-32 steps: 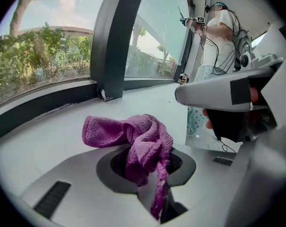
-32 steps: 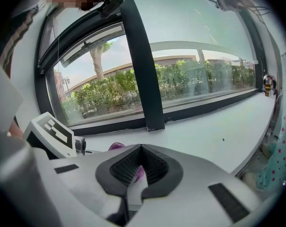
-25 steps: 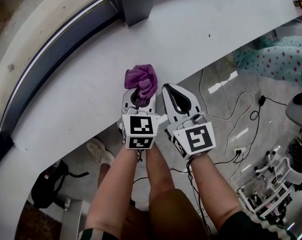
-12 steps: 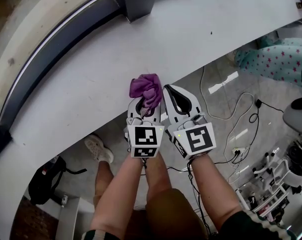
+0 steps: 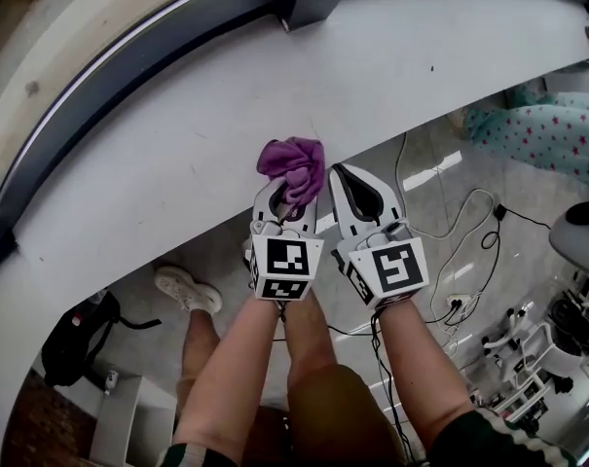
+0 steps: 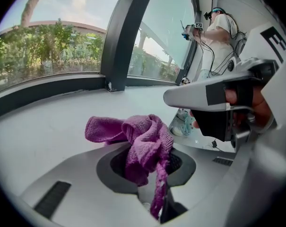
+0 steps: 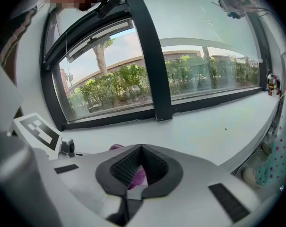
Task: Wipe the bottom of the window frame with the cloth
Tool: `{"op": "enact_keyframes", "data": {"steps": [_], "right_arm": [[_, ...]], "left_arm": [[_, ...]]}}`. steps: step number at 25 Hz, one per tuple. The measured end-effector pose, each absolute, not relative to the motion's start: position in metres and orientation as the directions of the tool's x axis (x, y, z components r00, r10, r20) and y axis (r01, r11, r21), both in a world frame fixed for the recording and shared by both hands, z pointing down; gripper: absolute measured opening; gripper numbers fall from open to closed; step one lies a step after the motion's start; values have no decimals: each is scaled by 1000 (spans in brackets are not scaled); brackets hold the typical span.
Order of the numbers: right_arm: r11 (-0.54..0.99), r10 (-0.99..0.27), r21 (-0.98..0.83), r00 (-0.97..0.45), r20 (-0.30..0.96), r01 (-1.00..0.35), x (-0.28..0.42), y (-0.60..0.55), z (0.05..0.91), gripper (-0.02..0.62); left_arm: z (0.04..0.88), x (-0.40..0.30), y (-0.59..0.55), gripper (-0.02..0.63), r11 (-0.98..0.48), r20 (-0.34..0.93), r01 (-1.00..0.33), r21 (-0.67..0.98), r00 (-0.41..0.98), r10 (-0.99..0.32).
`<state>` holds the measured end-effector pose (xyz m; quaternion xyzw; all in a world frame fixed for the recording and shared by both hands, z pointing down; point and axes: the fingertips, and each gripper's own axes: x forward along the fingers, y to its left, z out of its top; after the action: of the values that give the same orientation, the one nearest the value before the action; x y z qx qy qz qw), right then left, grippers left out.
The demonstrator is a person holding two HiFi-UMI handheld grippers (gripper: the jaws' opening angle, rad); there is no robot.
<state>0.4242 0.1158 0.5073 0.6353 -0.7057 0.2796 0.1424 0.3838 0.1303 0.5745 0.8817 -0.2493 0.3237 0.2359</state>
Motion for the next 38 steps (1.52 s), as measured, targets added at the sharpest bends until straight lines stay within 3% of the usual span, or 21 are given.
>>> {"op": "enact_keyframes", "data": {"steps": [19,38], "right_arm": [[240,-772,-208,-316,551,-948,296,79,506,14],[337,-736,-229,-407,541,-913,182,64,505,14]], "left_arm": [[576,257,111,101,-672,700,-700,240,605,-380],[577,147,104,101,-630,716,-746,217,560,-417]]}}
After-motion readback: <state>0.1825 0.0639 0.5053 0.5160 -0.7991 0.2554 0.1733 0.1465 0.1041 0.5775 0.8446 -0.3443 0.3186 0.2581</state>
